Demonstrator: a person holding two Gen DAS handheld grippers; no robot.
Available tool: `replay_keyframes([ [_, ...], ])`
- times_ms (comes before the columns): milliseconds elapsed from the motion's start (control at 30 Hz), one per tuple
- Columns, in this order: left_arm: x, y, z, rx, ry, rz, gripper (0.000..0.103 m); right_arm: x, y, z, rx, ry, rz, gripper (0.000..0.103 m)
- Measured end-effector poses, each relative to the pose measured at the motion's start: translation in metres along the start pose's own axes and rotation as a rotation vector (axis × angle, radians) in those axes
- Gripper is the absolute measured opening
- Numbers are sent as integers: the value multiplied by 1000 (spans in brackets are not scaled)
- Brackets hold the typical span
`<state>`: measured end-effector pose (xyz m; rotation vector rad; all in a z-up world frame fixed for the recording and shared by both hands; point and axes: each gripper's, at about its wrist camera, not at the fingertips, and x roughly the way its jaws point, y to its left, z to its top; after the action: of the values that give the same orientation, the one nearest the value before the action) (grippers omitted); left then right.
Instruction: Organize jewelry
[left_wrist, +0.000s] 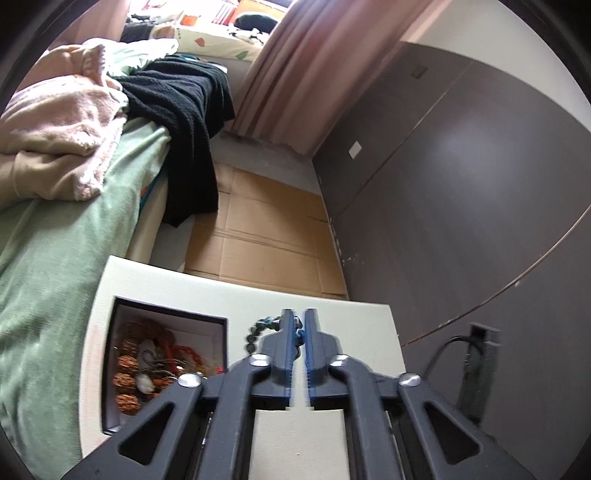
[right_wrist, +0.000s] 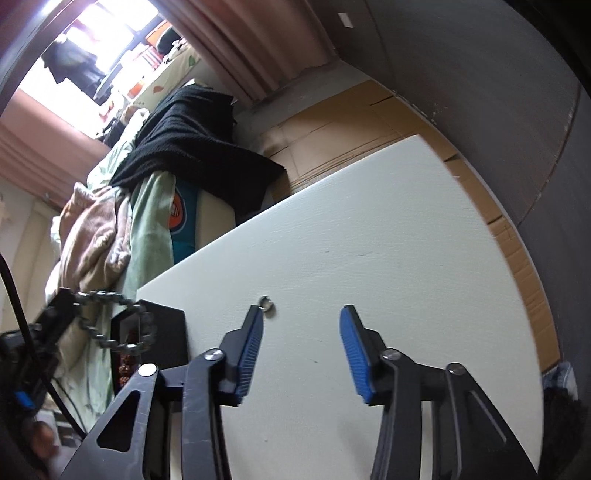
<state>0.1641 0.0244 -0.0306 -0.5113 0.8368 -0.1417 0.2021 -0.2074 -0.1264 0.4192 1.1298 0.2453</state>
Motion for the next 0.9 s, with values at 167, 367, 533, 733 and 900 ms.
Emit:
replay_keyframes([
  [167, -14, 16, 5, -14, -23, 8, 0, 16, 17, -1, -41, 6, -32, 43],
  [367, -20, 36, 10, -35, -17, 18, 0, 36, 38, -2, -113, 4, -97, 43],
  [533, -17, 49, 13, -72, 3, 20, 0, 49, 54, -6, -159, -3, -147, 43],
  [733, -13, 60, 13, -115, 25, 24, 8, 59, 72, -14, -307, -29, -348, 15],
  [900, -12, 54, 12, -94, 8, 35, 56, 47, 49, -6, -224, 6, -229, 14],
])
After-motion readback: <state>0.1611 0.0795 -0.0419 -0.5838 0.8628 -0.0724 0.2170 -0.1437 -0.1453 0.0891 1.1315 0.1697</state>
